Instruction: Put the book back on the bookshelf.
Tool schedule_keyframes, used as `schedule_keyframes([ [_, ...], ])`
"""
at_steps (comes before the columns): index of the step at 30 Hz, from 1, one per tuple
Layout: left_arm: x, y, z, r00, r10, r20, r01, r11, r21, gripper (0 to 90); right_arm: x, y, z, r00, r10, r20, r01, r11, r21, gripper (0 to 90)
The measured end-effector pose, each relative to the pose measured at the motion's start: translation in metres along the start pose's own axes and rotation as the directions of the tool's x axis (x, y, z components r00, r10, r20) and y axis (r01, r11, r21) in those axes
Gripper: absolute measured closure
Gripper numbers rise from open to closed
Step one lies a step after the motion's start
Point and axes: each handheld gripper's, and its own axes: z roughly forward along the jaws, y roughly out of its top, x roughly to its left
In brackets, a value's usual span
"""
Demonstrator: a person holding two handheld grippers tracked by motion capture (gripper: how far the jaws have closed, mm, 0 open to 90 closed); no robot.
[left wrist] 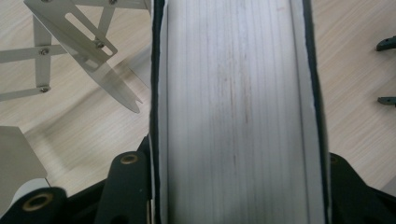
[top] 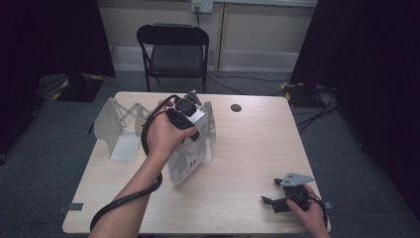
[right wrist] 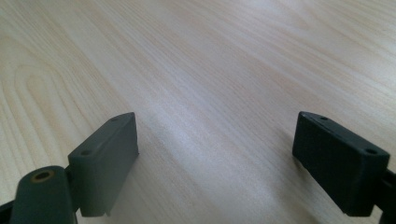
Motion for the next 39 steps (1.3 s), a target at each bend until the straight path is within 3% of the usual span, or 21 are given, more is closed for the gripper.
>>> schedule_keyframes([
  [9, 0.001, 0.005, 0.004, 0.9998, -0.015, -0.01, 0.015, 0.9998, -0.008, 51.6, 0.0, 0.0, 0.0, 1.0, 0.0, 0.0, 0.0, 1.0, 0.0, 13.8],
  [17, 0.002, 0.009, 0.007, 0.9983, -0.058, -0.013, 0.057, 0.9983, -0.01, 51.7, 0.0, 0.0, 0.0, 1.0, 0.001, 0.001, -0.001, 1.0, 0.0, 13.8],
  [26, 0.004, 0.013, 0.011, 0.9977, -0.054, -0.04, 0.054, 0.9985, -0.002, 51.7, 0.0, 0.0, 0.0, 1.0, 0.001, 0.003, -0.001, 1.0, 0.001, 13.8],
  [39, 0.013, 0.018, 0.013, 0.9923, -0.109, -0.059, 0.108, 0.994, -0.016, 51.7, 0.0, 0.0, 0.0, 1.0, 0.001, 0.004, -0.001, 1.0, 0.002, 13.8],
])
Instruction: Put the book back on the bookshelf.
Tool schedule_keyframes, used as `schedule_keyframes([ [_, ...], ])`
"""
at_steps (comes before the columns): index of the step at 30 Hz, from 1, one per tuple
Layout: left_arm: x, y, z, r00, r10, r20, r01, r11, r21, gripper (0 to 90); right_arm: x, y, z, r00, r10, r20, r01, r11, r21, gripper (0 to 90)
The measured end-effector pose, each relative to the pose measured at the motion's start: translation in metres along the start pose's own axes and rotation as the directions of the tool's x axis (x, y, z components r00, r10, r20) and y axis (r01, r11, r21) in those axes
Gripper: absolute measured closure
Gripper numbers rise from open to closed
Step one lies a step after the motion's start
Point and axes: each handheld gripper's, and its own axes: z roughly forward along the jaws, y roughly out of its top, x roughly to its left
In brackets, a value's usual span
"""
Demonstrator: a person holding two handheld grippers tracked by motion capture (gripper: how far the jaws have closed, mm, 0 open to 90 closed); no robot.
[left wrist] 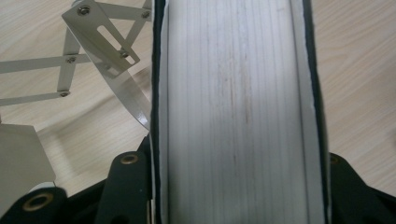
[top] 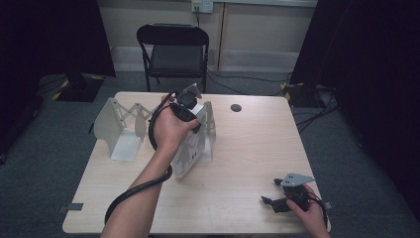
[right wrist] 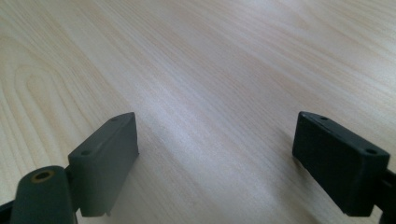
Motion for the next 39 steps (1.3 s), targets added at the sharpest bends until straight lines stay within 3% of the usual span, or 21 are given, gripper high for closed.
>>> schedule_keyframes([
  [5, 0.003, 0.002, 0.002, 1.0, 0.003, -0.005, -0.003, 1.0, -0.003, 51.7, 0.0, 0.0, 0.0, 1.0, 0.0, 0.0, 0.0, 1.0, 0.0, 13.8],
  [12, 0.006, 0.003, 0.006, 0.9994, -0.032, -0.011, 0.032, 0.9995, -0.001, 51.7, 0.0, 0.0, 0.0, 1.0, -0.001, 0.0, 0.001, 1.0, 0.0, 13.8],
  [20, 0.008, 0.006, 0.008, 0.9993, -0.032, -0.019, 0.032, 0.9995, 0.006, 51.7, 0.0, 0.0, 0.0, 1.0, 0.0, -0.001, 0.0, 1.0, -0.001, 13.8],
  [26, 0.007, 0.009, 0.009, 0.9981, -0.056, -0.027, 0.056, 0.9984, 0.01, 51.7, 0.0, 0.0, -0.001, 1.0, 0.001, -0.001, -0.001, 1.0, 0.0, 13.8],
  [27, 0.009, 0.01, 0.009, 0.999, -0.034, -0.029, 0.034, 0.9994, 0.01, 51.7, 0.0, 0.0, 0.0, 1.0, 0.001, -0.001, -0.001, 1.0, 0.0, 13.8],
  [31, 0.009, 0.012, 0.009, 0.9985, -0.043, -0.034, 0.044, 0.9989, 0.014, 51.7, 0.001, 0.0, -0.001, 1.0, 0.002, -0.001, -0.002, 1.0, 0.001, 13.8],
  [32, 0.009, 0.012, 0.01, 0.9972, -0.066, -0.035, 0.066, 0.9976, 0.019, 51.7, 0.001, 0.0, -0.001, 1.0, 0.002, -0.001, -0.002, 1.0, 0.001, 13.8],
  [37, 0.012, 0.014, 0.011, 0.9975, -0.06, -0.036, 0.061, 0.998, 0.016, 51.8, 0.001, 0.0, -0.001, 1.0, 0.002, -0.001, -0.002, 1.0, 0.001, 13.8],
  [38, 0.011, 0.014, 0.012, 0.9962, -0.079, -0.038, 0.079, 0.9968, 0.01, 51.8, 0.001, 0.0, -0.001, 1.0, 0.002, -0.001, -0.002, 1.0, 0.001, 13.8],
  [39, 0.012, 0.014, 0.012, 0.997, -0.067, -0.039, 0.068, 0.9976, 0.013, 51.8, 0.001, 0.0, -0.001, 1.0, 0.002, 0.0, -0.002, 1.0, 0.001, 13.8],
])
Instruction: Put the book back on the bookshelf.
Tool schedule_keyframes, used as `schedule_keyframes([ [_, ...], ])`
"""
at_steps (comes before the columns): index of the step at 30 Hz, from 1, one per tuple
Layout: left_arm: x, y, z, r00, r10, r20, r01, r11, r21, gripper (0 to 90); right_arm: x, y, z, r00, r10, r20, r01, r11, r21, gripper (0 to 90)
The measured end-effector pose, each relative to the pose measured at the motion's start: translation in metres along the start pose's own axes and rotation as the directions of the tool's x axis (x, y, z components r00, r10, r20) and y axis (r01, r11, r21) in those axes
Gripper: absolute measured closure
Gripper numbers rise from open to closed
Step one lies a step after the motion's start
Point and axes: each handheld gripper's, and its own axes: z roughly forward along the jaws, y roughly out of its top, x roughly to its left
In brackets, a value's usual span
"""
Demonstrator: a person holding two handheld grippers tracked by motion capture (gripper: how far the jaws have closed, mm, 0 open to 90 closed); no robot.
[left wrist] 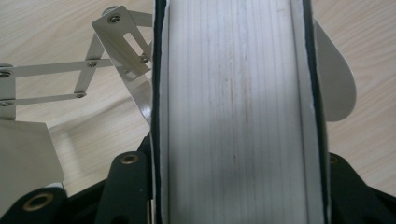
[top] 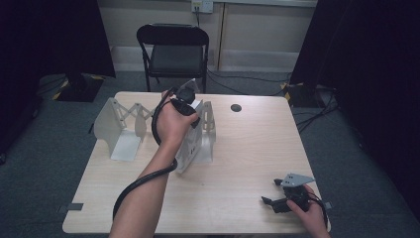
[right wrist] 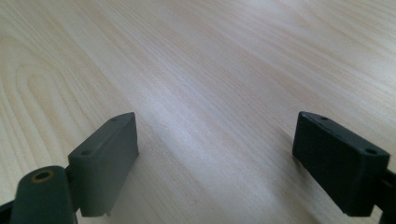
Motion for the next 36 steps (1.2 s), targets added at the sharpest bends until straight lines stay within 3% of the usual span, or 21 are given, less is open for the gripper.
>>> schedule_keyframes([
  [7, -0.001, 0.004, 0.004, 0.9996, -0.027, -0.009, 0.027, 0.9996, -0.003, 51.8, 0.0, 0.0, 0.0, 1.0, 0.0, 0.0, 0.0, 1.0, 0.0, 13.8],
  [15, -0.002, 0.008, 0.009, 0.9996, -0.024, -0.017, 0.024, 0.9997, 0.002, 51.8, 0.0, 0.0, 0.0, 1.0, 0.001, 0.0, -0.001, 1.0, 0.0, 13.8],
  [20, -0.003, 0.011, 0.013, 0.9986, -0.043, -0.031, 0.043, 0.9991, 0.006, 51.9, 0.0, 0.0, 0.0, 1.0, 0.0, 0.0, 0.0, 1.0, 0.0, 13.8],
  [36, 0.005, 0.014, 0.019, 0.9972, -0.064, -0.038, 0.064, 0.9979, 0.0, 51.9, 0.0, 0.0, 0.0, 1.0, 0.001, 0.0, -0.001, 1.0, 0.0, 13.8],
])
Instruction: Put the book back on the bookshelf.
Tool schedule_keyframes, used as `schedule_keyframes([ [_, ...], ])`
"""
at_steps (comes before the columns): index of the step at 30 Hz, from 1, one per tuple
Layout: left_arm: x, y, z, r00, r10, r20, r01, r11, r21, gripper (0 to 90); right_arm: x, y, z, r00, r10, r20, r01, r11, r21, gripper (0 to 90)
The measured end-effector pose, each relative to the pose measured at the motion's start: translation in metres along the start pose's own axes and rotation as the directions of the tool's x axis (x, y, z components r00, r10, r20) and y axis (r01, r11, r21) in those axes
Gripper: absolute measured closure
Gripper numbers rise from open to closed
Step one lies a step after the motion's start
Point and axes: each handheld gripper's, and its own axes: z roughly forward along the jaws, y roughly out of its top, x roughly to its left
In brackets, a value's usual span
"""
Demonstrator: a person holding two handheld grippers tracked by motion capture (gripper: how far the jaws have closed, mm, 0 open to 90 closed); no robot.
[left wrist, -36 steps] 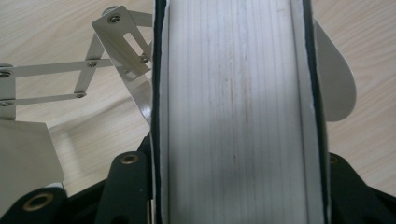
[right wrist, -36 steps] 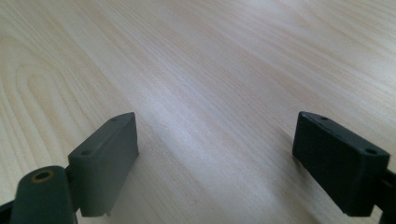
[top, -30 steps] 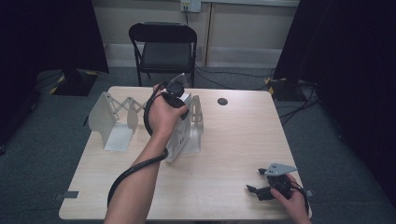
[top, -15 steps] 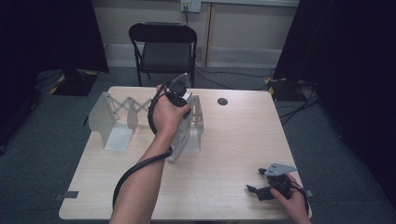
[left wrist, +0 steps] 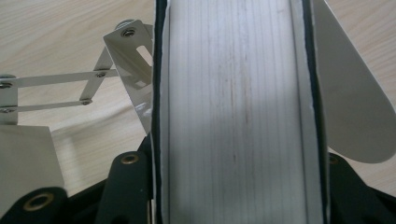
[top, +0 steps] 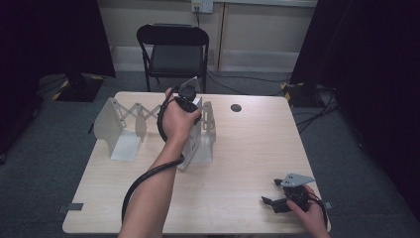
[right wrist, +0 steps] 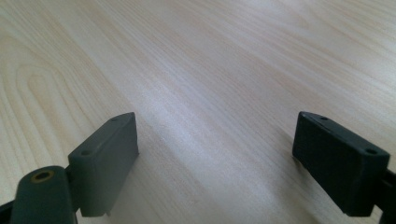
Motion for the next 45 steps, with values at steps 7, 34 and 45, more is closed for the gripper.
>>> schedule_keyframes([
  [7, -0.0003, 0.0027, 0.0023, 1.0, -0.007, -0.003, 0.007, 1.0, 0.004, 52.0, 0.0, 0.0, 0.0, 1.0, 0.0, 0.0, 0.0, 1.0, 0.0, 13.8],
  [34, 0.0064, 0.0078, 0.0081, 0.9968, -0.078, -0.018, 0.078, 0.9967, -0.024, 52.3, 0.0, 0.0, -0.0001, 1.0, -0.001, 0.001, 0.001, 1.0, 0.001, 13.8],
  [45, 0.0052, 0.0093, 0.0076, 0.996, -0.081, -0.037, 0.081, 0.9967, -0.011, 52.3, 0.0001, -0.0001, 0.0, 1.0, -0.002, 0.002, 0.002, 1.0, -0.001, 13.8],
])
